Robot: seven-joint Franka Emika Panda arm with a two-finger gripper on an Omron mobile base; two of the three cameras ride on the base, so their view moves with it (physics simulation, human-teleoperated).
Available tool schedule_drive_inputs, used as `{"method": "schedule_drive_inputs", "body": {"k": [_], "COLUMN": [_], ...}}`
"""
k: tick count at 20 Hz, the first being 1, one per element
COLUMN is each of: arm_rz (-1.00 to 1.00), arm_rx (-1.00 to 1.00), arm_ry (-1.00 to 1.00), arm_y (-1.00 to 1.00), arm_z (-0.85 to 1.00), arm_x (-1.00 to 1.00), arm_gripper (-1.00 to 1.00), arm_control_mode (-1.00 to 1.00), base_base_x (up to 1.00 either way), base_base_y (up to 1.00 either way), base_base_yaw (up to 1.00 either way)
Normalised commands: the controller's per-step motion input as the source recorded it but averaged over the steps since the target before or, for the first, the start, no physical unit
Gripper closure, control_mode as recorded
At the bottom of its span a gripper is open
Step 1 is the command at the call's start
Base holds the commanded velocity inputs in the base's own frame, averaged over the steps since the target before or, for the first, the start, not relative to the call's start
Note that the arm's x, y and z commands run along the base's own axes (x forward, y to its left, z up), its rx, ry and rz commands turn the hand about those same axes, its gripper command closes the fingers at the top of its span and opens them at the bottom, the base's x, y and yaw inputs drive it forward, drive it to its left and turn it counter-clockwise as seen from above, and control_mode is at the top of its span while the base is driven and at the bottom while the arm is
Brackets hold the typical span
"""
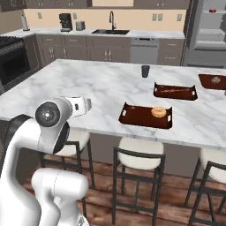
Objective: Take the donuts from the fridge and place them on the empty tray on the dining counter.
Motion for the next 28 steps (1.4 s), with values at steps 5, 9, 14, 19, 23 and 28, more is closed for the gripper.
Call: {"method": "schedule_drive_inputs", "body": {"k": [5, 9, 14, 19, 23, 28], "arm_rz": [0.00, 0.00, 0.00, 0.00, 0.00, 0.00], "arm_rx": [0.00, 0.00, 0.00, 0.00, 0.00, 0.00], "arm_ry": [0.00, 0.00, 0.00, 0.00, 0.00, 0.00], "arm_y": [0.00, 0.00, 0.00, 0.00, 0.00, 0.00], "arm_z": [0.00, 0.00, 0.00, 0.00, 0.00, 0.00], "arm_x": [0.00, 0.00, 0.00, 0.00, 0.00, 0.00], "arm_gripper": [-1.00, -1.00, -1.00, -1.00, -1.00, -1.00], "arm_control_mode": [1.00, 1.00, 1.00, 1.00, 1.00, 1.00], "base_base_x": [0.45, 0.00, -0.03, 0.00, 0.00, 0.00], "base_base_y": [1.00, 1.00, 1.00, 1.00, 1.00, 1.00], "base_base_yaw": [0.00, 0.00, 0.06, 0.05, 0.04, 0.02]}}
